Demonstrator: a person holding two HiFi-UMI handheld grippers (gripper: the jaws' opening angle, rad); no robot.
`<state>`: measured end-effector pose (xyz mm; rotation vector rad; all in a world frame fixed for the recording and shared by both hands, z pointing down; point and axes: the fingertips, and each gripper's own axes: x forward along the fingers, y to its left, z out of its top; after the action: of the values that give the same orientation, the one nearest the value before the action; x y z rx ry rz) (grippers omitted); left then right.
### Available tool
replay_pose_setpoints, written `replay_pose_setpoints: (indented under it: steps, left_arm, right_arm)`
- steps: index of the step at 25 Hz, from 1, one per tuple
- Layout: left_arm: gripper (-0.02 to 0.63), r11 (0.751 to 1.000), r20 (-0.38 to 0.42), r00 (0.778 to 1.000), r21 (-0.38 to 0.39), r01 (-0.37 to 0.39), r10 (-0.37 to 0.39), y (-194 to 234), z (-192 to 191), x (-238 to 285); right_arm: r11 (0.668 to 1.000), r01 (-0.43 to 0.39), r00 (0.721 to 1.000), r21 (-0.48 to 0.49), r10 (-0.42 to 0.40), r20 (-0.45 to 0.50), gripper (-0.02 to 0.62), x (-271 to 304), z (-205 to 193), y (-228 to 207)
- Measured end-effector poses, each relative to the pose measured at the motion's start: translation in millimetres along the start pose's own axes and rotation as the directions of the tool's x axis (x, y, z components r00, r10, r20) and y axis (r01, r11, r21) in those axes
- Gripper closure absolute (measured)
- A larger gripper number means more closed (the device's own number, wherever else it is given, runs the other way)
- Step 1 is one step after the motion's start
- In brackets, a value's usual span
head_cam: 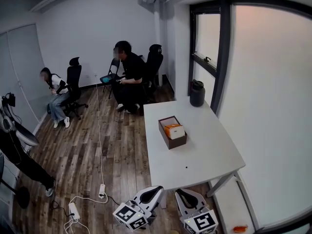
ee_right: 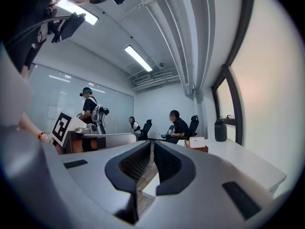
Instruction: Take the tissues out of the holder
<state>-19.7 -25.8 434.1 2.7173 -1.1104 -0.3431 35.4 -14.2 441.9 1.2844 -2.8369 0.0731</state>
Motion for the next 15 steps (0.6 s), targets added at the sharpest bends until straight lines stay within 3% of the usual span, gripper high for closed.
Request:
replay_pose_setpoints:
  steps: [15]
  left_arm:
    - [0.601,0.997,-0.004,0.997,0.017,-0.072,0.072,36.2,-1.2,17.2]
  right_arm:
    - [0.998,-0.052,0.999,0.038,0.052,-0.01,0.588,36.0,-7.1,-19.7]
